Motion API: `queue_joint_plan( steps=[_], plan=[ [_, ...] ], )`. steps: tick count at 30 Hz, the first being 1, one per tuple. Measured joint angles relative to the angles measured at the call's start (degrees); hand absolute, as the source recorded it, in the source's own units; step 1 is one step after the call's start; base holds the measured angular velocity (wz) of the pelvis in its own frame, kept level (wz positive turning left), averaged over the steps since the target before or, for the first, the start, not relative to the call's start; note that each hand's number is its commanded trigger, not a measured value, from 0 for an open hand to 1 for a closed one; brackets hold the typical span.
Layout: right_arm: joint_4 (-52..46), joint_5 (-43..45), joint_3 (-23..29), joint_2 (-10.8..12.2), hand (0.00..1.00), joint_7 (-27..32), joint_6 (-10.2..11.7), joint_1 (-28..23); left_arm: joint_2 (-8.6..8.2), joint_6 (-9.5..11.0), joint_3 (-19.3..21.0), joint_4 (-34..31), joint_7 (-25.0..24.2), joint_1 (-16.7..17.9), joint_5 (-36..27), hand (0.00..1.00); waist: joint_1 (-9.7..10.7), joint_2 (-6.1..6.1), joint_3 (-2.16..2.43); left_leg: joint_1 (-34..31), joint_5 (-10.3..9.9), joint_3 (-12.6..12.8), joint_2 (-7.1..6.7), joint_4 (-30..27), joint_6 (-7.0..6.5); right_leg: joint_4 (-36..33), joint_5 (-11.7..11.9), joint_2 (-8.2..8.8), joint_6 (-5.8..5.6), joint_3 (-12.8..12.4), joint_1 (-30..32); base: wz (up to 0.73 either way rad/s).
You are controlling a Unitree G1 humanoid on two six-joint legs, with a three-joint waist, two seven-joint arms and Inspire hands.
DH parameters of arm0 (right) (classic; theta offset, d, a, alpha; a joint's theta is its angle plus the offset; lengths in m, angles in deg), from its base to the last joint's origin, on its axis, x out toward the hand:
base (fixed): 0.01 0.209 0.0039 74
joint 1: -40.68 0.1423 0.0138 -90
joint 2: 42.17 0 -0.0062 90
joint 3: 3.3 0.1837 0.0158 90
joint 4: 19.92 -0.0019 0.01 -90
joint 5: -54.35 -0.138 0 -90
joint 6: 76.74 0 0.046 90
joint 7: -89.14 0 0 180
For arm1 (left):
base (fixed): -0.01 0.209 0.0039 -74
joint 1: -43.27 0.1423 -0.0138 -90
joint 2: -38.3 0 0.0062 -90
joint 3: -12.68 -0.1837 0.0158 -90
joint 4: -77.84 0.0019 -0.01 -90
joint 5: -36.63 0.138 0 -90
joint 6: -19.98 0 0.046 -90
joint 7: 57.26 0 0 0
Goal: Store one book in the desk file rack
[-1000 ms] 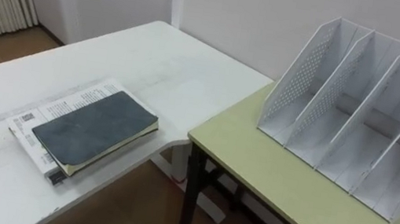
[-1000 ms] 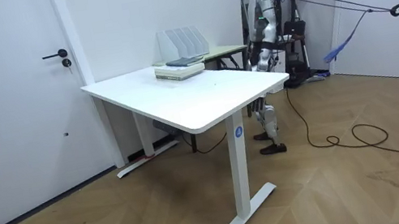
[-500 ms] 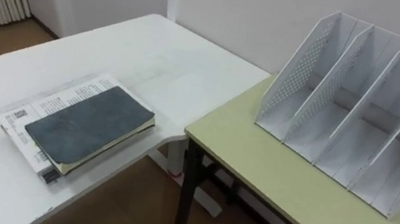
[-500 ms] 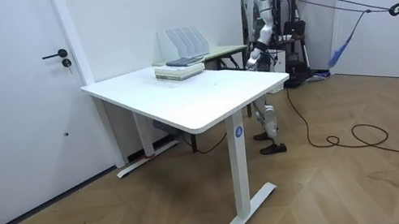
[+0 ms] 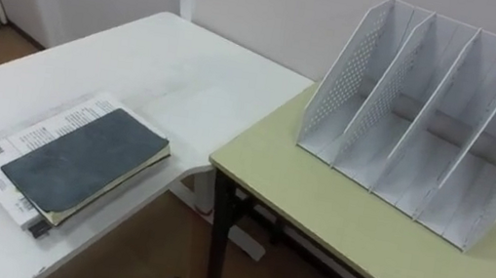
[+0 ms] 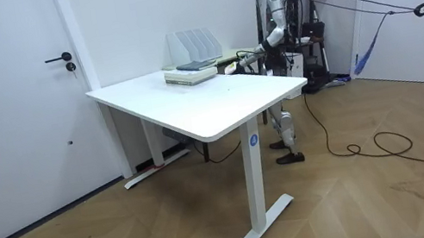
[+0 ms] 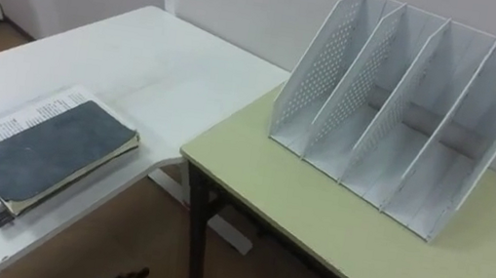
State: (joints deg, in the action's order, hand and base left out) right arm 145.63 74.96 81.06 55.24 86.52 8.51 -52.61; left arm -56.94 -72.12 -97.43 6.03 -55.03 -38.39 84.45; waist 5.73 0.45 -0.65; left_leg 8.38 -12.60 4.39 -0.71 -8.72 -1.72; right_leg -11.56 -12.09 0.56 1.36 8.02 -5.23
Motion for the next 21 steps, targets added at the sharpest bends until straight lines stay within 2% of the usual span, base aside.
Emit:
queue_joint_plan(
  steps=[2, 7, 10, 14, 16, 21],
  plan=[
    [0.0, -0.1, 0.0, 0.0, 0.0, 0.0, 0.1, 0.0, 0.6, 0.0, -0.4, -3.0, 0.8, -0.2, 1.7, 0.0, 0.4, 0.02, 0.01, 0.3, 0.0, 0.1, 0.01, 0.0, 0.0, 0.1, 0.1, -0.02, -0.03, 0.0, -0.7, -0.03],
    [0.5, -1.2, -1.1, -0.1, 0.0, 0.6, 0.3, 0.2, 0.8, 0.0, -0.9, -4.5, 2.6, -0.4, 4.2, 0.0, 0.7, -0.1, 0.04, 0.3, 0.0, 0.1, 0.03, 0.0, 0.01, 1.0, 0.4, -0.34, -0.02, 0.3, -1.3, 0.01],
    [2.4, -2.4, -1.2, -0.1, 0.0, 1.2, 1.0, 1.0, 2.16, 0.1, -1.1, -8.9, 3.0, -0.4, 4.7, 0.0, 0.6, -0.15, -0.02, 0.2, 0.0, 0.1, 0.06, 0.0, 0.01, 1.0, 0.4, -0.36, -0.01, 0.4, -0.8, 0.01],
    [3.0, -2.5, -1.9, -0.1, 0.0, 1.4, 1.0, 1.1, 2.92, 0.8, -0.6, -13.5, 7.4, -0.8, 6.8, 0.0, 0.5, -0.25, 0.03, 0.2, 0.0, 0.1, 0.07, 0.0, 0.01, 1.0, 0.4, -0.39, 0.0, 0.2, -0.9, 0.0],
    [2.9, -2.4, -1.9, -0.1, 0.0, 1.5, 1.0, 1.0, 3.04, 1.0, -0.2, -14.3, 9.4, -1.1, 7.0, 0.0, 0.5, -0.46, -0.09, 0.3, 0.0, 0.1, 0.09, 0.0, 0.01, 1.1, 0.5, -0.48, 0.01, 0.1, -1.3, 0.0],
    [2.8, -2.3, -2.0, -0.1, 0.0, 1.5, 1.0, 0.1, 3.86, 1.1, 0.4, -14.3, 13.5, -1.4, 8.6, 0.0, 0.5, -1.16, 0.01, 0.8, 0.0, 0.1, 0.16, 0.0, 0.01, 2.1, 0.8, -0.65, 0.04, 0.1, -2.0, 0.01]
  ],
)
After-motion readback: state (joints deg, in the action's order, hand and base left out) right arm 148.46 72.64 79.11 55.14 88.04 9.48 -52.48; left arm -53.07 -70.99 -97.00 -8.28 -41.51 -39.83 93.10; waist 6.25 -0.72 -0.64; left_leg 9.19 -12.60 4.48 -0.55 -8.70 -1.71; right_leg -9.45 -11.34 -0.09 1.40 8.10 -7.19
